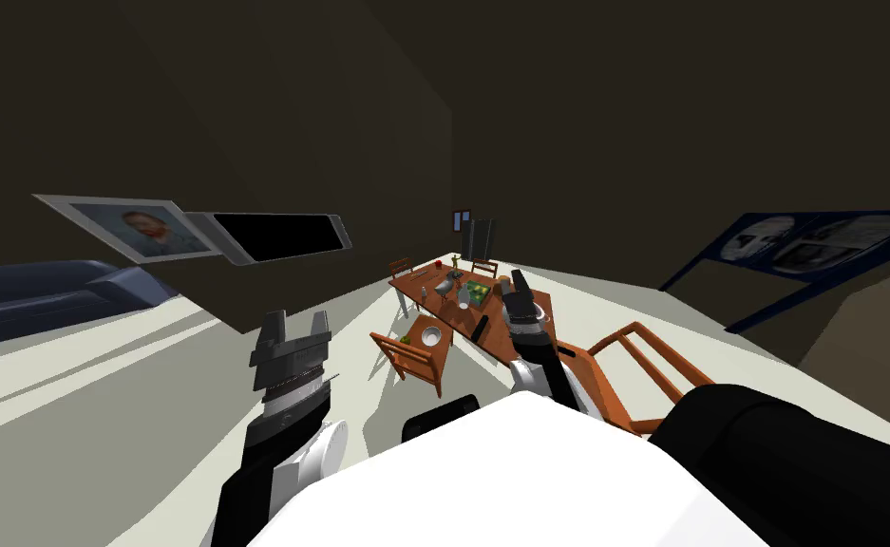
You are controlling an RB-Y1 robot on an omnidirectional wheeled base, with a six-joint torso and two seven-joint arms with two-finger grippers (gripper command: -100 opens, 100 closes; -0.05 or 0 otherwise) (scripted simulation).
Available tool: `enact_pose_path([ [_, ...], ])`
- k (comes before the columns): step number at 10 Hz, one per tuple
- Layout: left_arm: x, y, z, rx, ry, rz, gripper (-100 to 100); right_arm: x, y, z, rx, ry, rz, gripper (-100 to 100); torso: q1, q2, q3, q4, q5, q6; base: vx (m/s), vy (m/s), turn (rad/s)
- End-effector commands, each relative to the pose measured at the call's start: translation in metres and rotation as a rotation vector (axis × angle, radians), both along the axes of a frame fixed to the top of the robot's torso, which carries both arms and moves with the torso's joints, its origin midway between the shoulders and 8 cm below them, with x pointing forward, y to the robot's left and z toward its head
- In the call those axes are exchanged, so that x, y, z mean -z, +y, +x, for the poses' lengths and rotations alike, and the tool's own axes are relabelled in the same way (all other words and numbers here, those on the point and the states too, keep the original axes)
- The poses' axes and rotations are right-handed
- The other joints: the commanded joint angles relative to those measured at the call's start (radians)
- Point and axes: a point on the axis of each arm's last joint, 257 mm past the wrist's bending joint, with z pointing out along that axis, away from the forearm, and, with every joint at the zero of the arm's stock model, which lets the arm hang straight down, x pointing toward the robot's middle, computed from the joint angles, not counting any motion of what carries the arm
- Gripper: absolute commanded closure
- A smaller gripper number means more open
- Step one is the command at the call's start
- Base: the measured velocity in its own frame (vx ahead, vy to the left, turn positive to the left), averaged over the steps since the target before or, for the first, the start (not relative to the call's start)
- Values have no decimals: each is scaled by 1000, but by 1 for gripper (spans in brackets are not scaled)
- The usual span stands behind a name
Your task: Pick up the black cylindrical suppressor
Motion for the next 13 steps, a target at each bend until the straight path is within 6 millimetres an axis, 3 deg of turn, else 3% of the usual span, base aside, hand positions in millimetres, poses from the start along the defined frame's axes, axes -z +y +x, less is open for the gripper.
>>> enact_pose_path([
  [1,0,0,0,0,0,0,0,6,4,4,-14,21,-57,-100,0,0,0,0,0,0,-11,-31,140],
  [5,0,0,0,0,0,0,0,32,12,18,-29,95,-219,-100,-5,3,2,1,-1,0,-49,-71,188],
  [9,0,0,0,0,0,0,0,80,11,37,-25,207,-429,-100,-7,2,1,1,-2,0,-49,-83,277],
  [10,0,0,0,0,0,0,0,83,12,38,-24,212,-444,-100,-6,3,2,1,-1,0,-46,-47,88],
  [12,0,0,0,0,0,0,0,115,6,46,-21,280,-560,-100,-4,2,1,0,-1,0,-50,-53,273],
  [13,0,0,0,0,0,0,0,118,8,47,-18,286,-578,-100,-5,2,1,1,-1,-1,-45,-49,120],
])
